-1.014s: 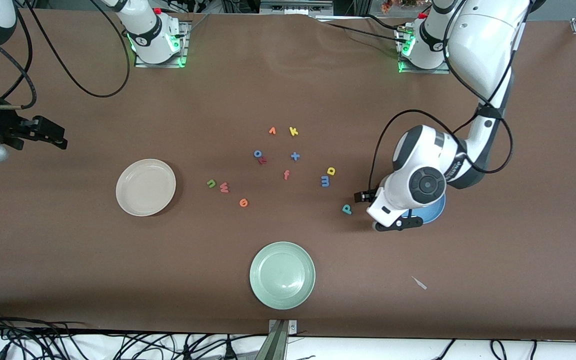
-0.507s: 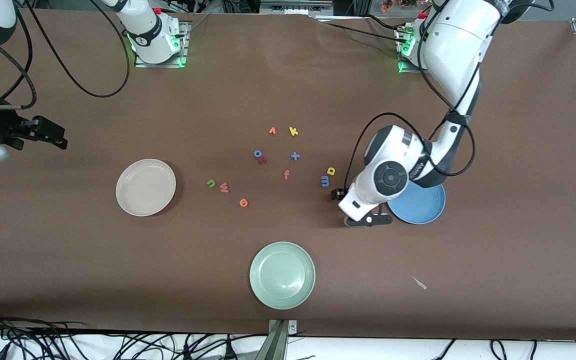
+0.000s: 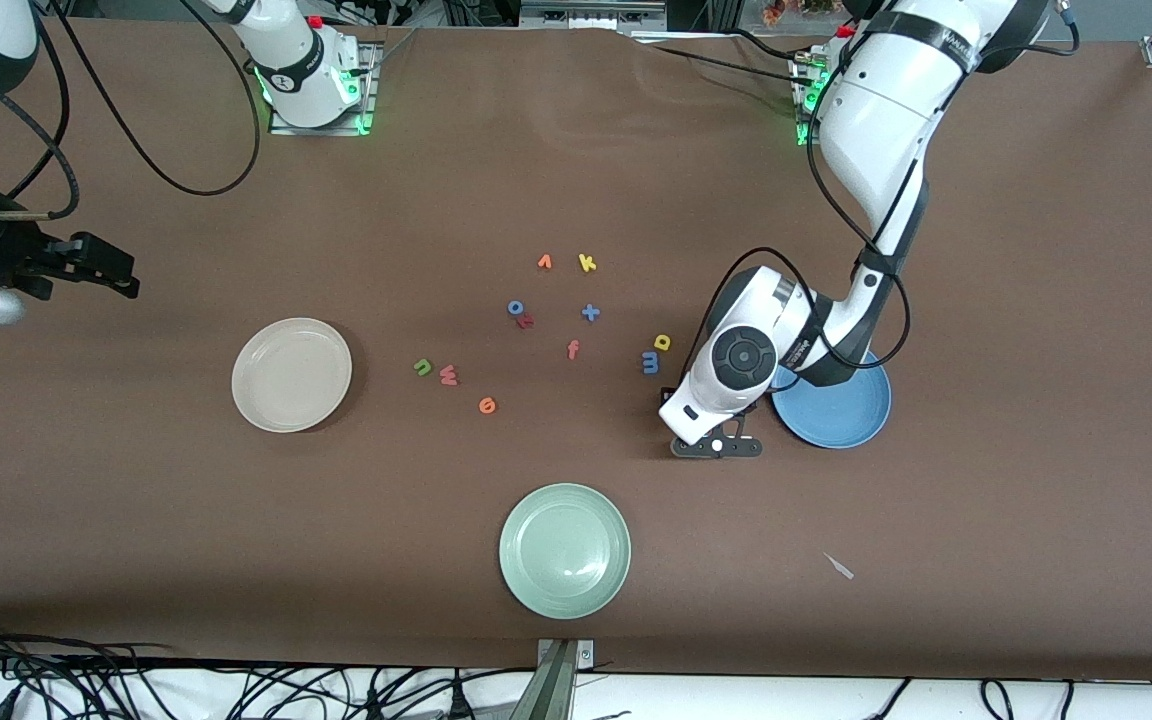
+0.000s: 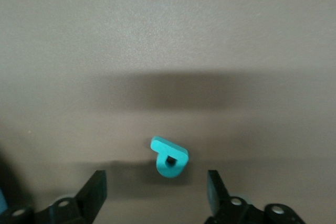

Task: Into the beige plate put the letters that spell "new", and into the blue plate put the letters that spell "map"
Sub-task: 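Grasp the teal P with the left gripper while the right gripper reaches letters, then carry the P to the blue plate while the right gripper grasps the u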

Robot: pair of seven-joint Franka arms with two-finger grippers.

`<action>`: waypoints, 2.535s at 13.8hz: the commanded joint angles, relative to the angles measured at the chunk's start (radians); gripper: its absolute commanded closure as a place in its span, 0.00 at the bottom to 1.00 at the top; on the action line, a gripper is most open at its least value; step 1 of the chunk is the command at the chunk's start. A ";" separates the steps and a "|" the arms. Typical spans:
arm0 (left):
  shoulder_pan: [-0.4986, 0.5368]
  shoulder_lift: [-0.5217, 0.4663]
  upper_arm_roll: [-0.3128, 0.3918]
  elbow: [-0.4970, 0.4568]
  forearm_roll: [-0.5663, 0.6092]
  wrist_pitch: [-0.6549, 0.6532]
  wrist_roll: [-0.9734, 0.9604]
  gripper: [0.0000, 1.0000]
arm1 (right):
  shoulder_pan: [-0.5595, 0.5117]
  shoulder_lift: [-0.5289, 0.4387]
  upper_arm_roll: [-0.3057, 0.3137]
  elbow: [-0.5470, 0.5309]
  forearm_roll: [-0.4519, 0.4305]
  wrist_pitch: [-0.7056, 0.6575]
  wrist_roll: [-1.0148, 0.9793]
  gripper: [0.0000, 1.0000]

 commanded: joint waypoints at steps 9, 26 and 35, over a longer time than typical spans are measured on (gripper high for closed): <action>-0.007 0.019 0.002 -0.011 0.032 0.091 0.003 0.81 | 0.058 0.057 0.022 -0.002 0.026 0.006 0.005 0.00; 0.122 -0.099 0.014 0.003 0.034 -0.156 0.273 0.80 | 0.101 0.266 0.302 -0.573 -0.286 0.884 0.381 0.00; 0.232 -0.121 0.015 -0.021 0.066 -0.232 0.435 0.80 | 0.100 0.400 0.301 -0.567 -0.394 1.062 0.367 0.05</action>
